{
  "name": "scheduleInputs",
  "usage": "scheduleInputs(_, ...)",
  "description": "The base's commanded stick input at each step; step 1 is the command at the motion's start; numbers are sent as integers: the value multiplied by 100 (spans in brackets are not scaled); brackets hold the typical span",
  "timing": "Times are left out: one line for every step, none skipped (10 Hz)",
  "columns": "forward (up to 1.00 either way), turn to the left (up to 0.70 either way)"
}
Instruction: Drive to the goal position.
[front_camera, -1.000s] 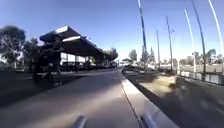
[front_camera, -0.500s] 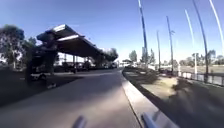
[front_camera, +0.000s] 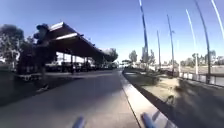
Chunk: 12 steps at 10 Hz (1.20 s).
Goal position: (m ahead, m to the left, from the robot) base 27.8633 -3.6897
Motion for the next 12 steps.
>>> scheduleInputs(98, 0)
scheduleInputs(98, 0)
scheduleInputs(98, 0)
scheduleInputs(98, 0)
scheduleInputs(98, 0)
scheduleInputs(98, 0)
scheduleInputs(98, 0)
scheduleInputs(98, 0)
scheduleInputs(98, 0)
scheduleInputs(98, 0)
scheduleInputs(98, 0)
scheduleInputs(98, 0)
